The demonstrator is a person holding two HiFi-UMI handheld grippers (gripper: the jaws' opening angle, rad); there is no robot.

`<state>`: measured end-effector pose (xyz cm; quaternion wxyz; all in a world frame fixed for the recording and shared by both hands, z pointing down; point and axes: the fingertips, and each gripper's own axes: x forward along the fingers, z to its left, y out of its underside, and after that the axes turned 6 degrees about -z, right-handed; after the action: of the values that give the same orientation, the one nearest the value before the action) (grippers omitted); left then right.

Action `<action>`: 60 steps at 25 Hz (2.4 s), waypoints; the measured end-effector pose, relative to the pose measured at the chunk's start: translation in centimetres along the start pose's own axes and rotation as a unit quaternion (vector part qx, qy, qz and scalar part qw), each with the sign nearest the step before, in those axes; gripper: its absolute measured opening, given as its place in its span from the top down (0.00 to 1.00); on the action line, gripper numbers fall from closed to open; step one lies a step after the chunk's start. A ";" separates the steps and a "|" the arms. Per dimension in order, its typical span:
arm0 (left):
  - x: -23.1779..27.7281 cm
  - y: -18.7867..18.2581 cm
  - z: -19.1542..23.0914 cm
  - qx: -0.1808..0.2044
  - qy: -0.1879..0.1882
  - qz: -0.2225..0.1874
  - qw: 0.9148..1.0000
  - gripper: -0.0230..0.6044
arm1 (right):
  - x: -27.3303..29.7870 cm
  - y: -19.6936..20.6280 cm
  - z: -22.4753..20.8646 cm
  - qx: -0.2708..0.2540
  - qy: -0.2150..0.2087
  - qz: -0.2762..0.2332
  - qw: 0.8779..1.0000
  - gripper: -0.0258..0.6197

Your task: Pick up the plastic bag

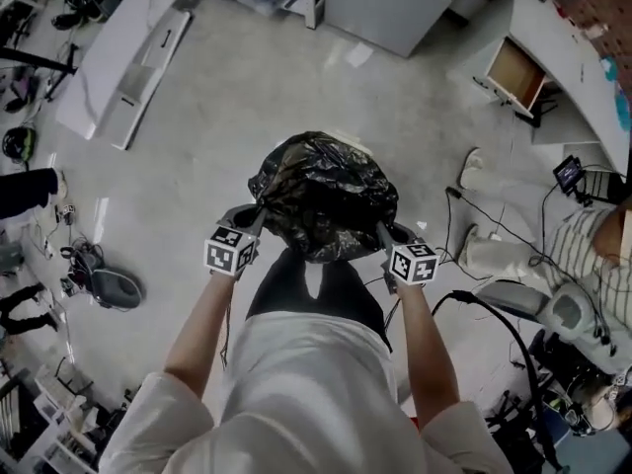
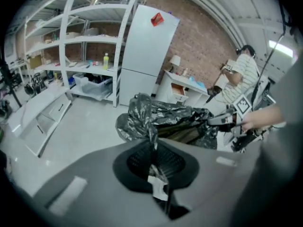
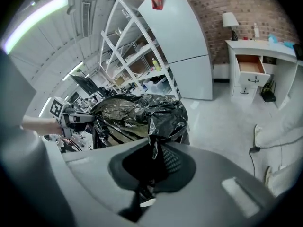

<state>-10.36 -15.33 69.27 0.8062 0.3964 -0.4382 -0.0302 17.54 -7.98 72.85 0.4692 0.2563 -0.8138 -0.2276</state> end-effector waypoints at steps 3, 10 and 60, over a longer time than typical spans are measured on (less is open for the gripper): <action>-3.4 -2.6 -2.5 0.009 0.010 -0.014 1.000 0.96 | -3.1 -2.2 2.8 -0.008 -0.014 -0.014 1.000 0.96; -8.8 -6.7 -7.9 0.010 0.003 -0.065 0.998 0.96 | -9.6 -4.9 6.8 -0.017 -0.045 -0.060 0.997 0.96; -28.1 0.7 -13.9 0.083 0.022 -0.160 0.983 0.96 | -23.2 2.2 22.4 -0.116 0.012 -0.165 0.980 0.96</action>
<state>-17.68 4.85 46.37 0.7648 0.5271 -0.3526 -0.1137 7.30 11.26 49.02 0.4614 0.3334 -0.7231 -0.3911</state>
